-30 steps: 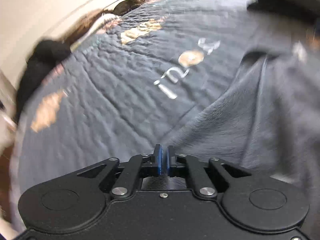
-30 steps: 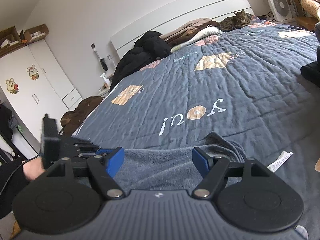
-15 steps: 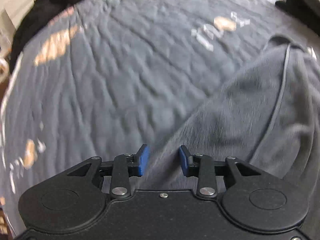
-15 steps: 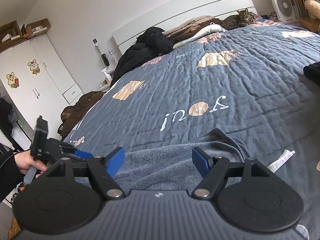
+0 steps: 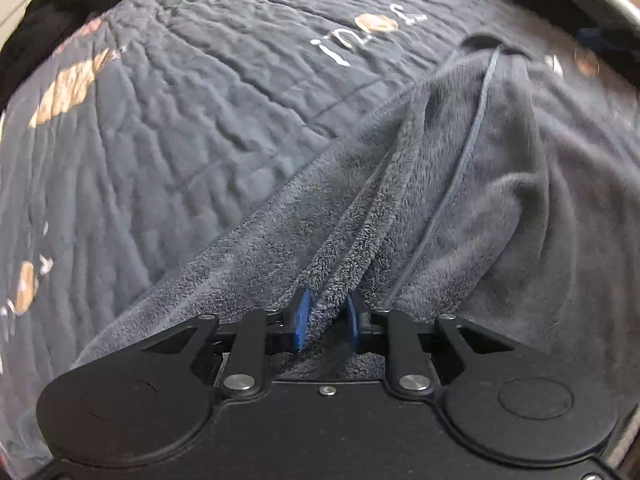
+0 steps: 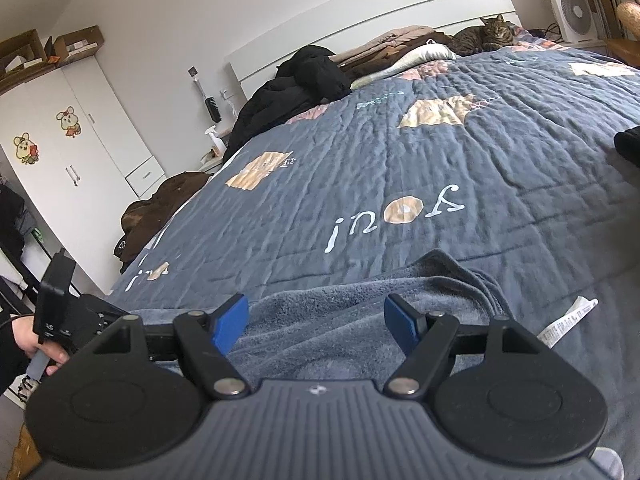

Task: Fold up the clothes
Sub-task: 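Open the left gripper and move it along the blanket edge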

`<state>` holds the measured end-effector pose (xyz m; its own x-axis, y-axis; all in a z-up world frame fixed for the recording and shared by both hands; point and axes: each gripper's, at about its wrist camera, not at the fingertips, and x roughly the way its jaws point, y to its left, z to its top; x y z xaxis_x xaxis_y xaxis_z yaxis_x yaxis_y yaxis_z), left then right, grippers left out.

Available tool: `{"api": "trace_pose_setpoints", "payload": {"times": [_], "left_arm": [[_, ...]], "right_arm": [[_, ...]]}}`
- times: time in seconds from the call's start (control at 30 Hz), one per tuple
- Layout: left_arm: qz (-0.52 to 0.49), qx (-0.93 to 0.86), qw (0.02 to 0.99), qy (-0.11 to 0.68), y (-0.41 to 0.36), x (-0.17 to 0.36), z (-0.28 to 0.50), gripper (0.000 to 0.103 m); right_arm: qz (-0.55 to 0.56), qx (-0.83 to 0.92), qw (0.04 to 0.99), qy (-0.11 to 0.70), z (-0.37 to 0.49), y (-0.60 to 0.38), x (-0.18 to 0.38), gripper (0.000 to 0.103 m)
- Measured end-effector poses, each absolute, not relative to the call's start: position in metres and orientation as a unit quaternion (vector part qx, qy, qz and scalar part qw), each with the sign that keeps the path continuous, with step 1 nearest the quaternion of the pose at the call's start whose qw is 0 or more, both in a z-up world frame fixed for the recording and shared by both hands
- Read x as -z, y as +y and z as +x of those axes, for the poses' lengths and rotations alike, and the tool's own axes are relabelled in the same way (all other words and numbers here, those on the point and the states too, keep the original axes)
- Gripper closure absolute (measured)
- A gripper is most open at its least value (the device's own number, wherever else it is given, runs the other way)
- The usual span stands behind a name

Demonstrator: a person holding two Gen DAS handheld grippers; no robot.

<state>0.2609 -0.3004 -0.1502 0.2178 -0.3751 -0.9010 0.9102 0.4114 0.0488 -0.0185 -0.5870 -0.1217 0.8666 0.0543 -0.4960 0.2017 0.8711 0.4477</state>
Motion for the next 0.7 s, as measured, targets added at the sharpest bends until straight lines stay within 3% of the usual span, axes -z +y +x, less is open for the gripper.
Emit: {"api": "trace_pose_setpoints", "payload": {"times": [0.17,0.3,0.7], "left_arm": [[0.239,0.455,0.724,0.46,-0.289,0.136,0.284,0.066],[0.229,0.427,0.743,0.462,-0.282,0.133,0.305,0.066],[0.336,0.415,0.709,0.461,-0.288,0.172,0.283,0.066]], "right_arm": [[0.25,0.038,0.933,0.258,-0.018,-0.586,0.123,0.029],[0.245,0.037,0.933,0.26,-0.017,-0.586,0.123,0.029],[0.245,0.018,0.933,0.264,-0.012,-0.576,0.124,0.029]]}}
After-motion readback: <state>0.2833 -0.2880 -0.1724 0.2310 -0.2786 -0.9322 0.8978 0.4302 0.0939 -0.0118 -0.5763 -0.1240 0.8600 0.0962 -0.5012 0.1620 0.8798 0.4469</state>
